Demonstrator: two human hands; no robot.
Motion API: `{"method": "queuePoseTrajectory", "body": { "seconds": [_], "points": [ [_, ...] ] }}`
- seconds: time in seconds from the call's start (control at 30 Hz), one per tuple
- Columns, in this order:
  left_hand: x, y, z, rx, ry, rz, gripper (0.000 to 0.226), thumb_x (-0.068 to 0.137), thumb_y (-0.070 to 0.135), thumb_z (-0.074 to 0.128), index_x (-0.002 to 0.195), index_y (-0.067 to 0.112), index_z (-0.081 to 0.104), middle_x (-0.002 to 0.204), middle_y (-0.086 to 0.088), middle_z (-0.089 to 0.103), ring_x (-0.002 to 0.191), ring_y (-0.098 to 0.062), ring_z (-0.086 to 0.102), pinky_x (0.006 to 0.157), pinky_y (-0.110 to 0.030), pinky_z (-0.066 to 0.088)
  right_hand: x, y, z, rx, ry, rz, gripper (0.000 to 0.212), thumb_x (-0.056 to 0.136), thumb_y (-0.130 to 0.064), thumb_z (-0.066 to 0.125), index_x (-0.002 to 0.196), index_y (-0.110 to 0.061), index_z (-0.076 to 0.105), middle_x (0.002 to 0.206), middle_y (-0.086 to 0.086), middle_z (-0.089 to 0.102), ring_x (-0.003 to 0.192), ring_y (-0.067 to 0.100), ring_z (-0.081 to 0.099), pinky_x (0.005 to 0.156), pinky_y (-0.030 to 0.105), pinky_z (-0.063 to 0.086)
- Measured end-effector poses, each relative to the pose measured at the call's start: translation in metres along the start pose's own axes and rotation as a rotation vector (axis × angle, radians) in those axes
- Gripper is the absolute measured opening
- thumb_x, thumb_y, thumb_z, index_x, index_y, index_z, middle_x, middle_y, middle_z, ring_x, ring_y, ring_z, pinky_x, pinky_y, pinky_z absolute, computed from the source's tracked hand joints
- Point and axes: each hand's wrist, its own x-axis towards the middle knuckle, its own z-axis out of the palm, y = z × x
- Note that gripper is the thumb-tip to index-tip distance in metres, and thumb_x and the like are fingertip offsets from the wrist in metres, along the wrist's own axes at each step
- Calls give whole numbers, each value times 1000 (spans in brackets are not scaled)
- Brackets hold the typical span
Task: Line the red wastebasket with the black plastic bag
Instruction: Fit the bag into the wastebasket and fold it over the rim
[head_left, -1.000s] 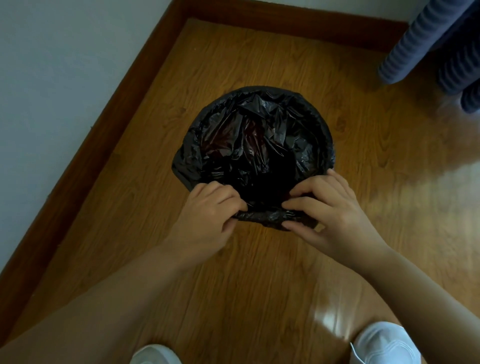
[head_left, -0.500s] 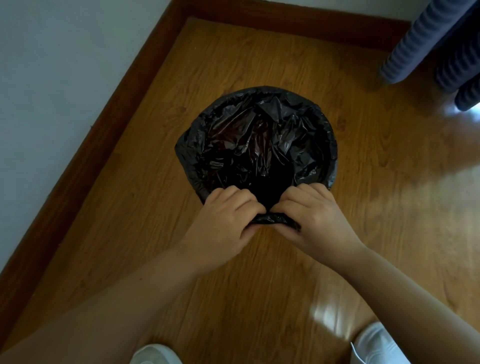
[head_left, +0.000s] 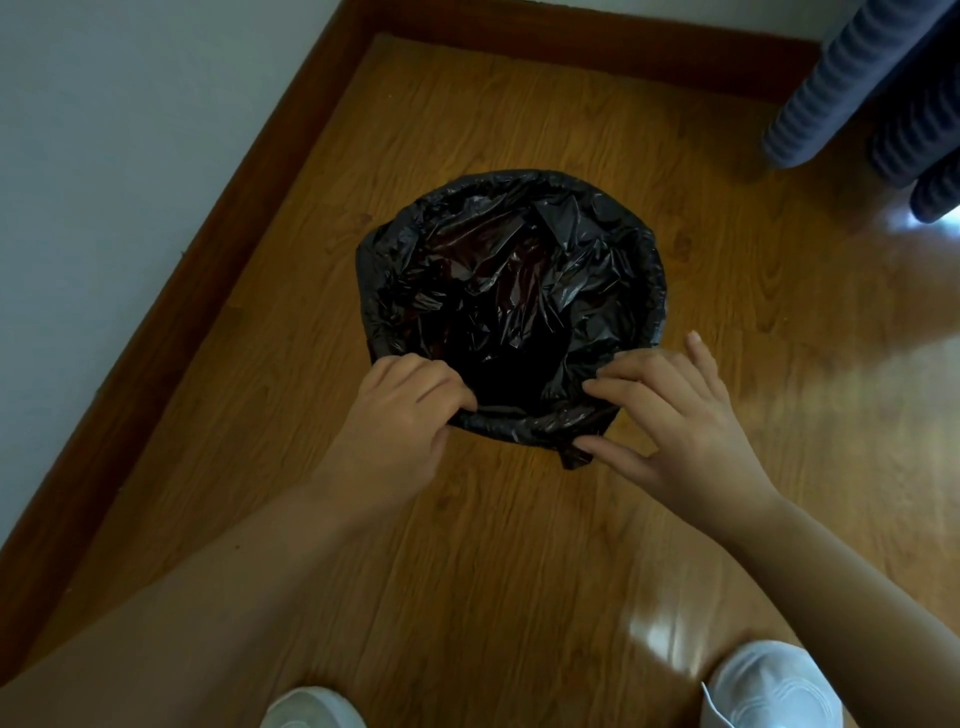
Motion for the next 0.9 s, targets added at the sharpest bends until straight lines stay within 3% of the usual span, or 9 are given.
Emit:
{"method": "queuePoseTrajectory", "body": {
  "seconds": [0.13,0.23,0.3,0.5,0.63,0.77,0.9],
  "points": [
    [-3,0,-3,-4,-11,-5,22,73,10,59,94,8,65,94,-7,64,97,-16,46,89,-28,29,4,-5,6,7,-23,-39,30,74,-28,67,97,-9,66,94,10,66,95,27,61,106,51,18],
    [-2,13,1,-26,-38,50,40,75,36,60,104,9,63,99,-6,62,100,-18,46,89,-29,31,8,-11,13,55,-32,-49,21,81,-27,59,88,-9,68,83,7,65,84,24,63,104,46,23],
    [1,23,4,-29,-49,84,41,76,40,60,103,9,62,98,-6,62,98,-17,47,86,-28,32,11,-14,15,77,-34,-36,23,83,-28,54,84,-10,68,79,6,65,78,23,62,100,41,30],
    [10,34,10,-11,-42,59,6,76,11,63,82,8,62,80,-6,62,75,-23,56,69,-29,33,11,-15,16,78,-30,-16,22,83,-26,55,79,-8,67,75,7,64,71,23,60,87,34,38],
    [7,28,8,16,-11,38,13,75,4,51,78,9,63,78,-5,63,73,-24,57,69,-30,32,8,-12,12,54,-2,-30,17,83,-20,57,80,-7,67,75,7,64,69,24,60,74,31,39],
    [7,18,4,19,3,20,22,72,5,44,79,8,64,81,-5,64,82,-19,51,75,-29,30,6,-7,7,19,-8,-57,24,81,-29,59,90,-8,67,84,8,65,80,24,61,81,34,40],
    [4,7,1,40,32,-45,23,65,-5,68,86,6,67,87,-10,65,93,-19,48,84,-32,31,7,-1,6,-11,-23,-34,26,81,-30,59,93,-8,66,88,8,65,87,25,61,90,40,38]
  ]
}}
